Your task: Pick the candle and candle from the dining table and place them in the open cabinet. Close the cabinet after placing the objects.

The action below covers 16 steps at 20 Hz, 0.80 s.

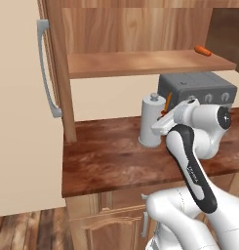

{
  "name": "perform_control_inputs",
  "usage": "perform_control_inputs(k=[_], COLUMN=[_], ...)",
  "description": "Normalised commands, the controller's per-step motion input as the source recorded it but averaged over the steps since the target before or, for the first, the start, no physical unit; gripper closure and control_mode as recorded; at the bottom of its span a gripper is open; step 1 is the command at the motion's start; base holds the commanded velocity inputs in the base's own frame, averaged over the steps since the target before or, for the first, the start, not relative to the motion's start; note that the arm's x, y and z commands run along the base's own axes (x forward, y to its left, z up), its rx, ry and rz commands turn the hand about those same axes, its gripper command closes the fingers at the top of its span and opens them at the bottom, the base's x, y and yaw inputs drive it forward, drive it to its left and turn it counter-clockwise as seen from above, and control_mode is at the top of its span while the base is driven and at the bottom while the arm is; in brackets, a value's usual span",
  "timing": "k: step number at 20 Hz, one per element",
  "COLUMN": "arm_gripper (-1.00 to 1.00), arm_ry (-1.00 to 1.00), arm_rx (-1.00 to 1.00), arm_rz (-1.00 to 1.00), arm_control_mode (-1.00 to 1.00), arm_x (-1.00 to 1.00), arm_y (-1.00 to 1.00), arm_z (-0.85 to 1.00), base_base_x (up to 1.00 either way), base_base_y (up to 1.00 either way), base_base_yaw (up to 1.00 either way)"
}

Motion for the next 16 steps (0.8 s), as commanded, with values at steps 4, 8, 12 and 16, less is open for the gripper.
perform_control_inputs(k=[4,8,12,16], arm_gripper=[1.00,1.00,1.00,1.00], arm_ry=[-0.23,-0.09,0.00,-0.02], arm_rx=[-0.06,-0.14,-0.03,0.03], arm_rz=[-0.04,-0.08,-0.06,0.10], arm_control_mode=[-1.00,-1.00,-1.00,-1.00], arm_x=[-0.26,-0.38,-0.11,-0.33], arm_y=[0.11,0.24,0.11,-0.03], arm_z=[0.81,0.86,0.85,0.12], base_base_x=[0.00,0.00,0.00,0.00], base_base_y=[0.00,0.00,0.00,0.00], base_base_yaw=[0.00,0.00,0.00,0.00])
